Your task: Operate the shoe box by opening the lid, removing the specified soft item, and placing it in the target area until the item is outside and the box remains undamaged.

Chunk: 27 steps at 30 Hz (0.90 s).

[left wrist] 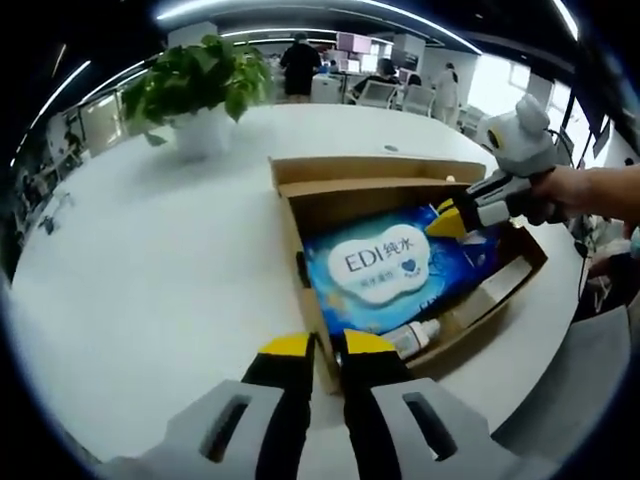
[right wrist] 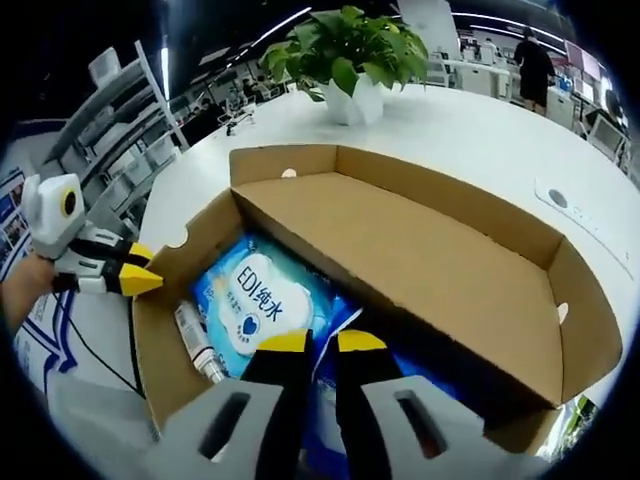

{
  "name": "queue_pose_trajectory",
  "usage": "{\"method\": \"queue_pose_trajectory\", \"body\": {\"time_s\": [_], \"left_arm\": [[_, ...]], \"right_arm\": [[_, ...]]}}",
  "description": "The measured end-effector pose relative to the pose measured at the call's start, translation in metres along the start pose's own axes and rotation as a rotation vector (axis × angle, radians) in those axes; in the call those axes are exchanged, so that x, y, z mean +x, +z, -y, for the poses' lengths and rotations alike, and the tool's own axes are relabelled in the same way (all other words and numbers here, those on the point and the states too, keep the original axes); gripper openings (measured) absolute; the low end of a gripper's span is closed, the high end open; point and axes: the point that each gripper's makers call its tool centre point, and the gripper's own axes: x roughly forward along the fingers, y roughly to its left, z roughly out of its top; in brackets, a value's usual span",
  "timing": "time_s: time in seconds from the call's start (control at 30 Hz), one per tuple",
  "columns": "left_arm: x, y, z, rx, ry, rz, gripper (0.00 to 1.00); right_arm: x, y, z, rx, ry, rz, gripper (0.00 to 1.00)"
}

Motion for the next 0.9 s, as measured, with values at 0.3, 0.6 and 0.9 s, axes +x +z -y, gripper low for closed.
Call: {"method": "queue_pose_trajectory", "body": {"time_s": [0.3, 0.6, 0.9], "left_arm": [[0.0, 0.0, 0.0, -0.013, -0.006, -0.004, 0.07], [0.0, 0.0, 0.0, 0.0, -0.002, -0.017, 0.08], [0.0, 0.0, 0.0, 0.013, 0.0, -0.031, 0.07]], "right_arm": [[-0.01, 0.002, -0.005, -0.035, 0.001, 0.012, 0.0], [-0.022, 0.003, -0.004, -0.028, -0.008, 0.013, 0.0], [-0.038, 0.002, 0.001, -0.038, -0.021, 0.007, 0.0]]}}
